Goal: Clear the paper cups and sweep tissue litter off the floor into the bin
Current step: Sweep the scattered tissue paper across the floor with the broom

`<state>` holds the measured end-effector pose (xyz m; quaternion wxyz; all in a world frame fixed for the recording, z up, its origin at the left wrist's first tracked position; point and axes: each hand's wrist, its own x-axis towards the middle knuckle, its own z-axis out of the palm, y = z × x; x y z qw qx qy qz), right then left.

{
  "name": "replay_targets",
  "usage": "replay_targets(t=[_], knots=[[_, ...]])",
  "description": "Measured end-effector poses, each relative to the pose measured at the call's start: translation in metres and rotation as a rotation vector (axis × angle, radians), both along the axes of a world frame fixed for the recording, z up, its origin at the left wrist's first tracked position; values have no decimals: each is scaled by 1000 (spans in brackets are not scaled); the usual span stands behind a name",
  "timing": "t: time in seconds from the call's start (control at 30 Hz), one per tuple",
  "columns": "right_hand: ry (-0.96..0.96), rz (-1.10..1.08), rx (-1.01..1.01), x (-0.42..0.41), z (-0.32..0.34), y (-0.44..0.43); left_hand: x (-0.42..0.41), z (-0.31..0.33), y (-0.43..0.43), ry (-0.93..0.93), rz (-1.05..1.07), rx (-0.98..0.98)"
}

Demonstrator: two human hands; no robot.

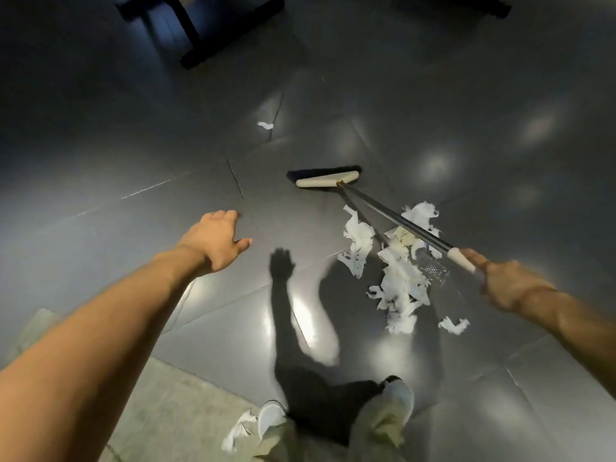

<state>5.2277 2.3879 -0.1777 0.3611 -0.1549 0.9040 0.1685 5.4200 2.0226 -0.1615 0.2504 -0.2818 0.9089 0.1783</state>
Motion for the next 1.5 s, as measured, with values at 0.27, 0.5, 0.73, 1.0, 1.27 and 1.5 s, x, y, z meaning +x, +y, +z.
replay_targets(t=[0.27, 0.5, 0.73, 1.0, 1.27, 1.5], knots=[[-66, 29, -229, -50, -7, 41, -30, -6, 109, 5, 106, -15], [21, 176, -295, -63, -15, 54, -37, -11, 162, 9, 136, -37], [-100, 251, -316, -33, 18, 58, 16, 0, 176, 17, 231, -61], [-297, 495, -337, 83, 4, 67, 122, 16, 198, -21, 339, -101], [-378, 829, -278, 154, -20, 84, 190, 10, 239, -35, 491, -90], [-309, 1212, -94, 113, -23, 95, 178, -4, 301, -107, 620, -91]])
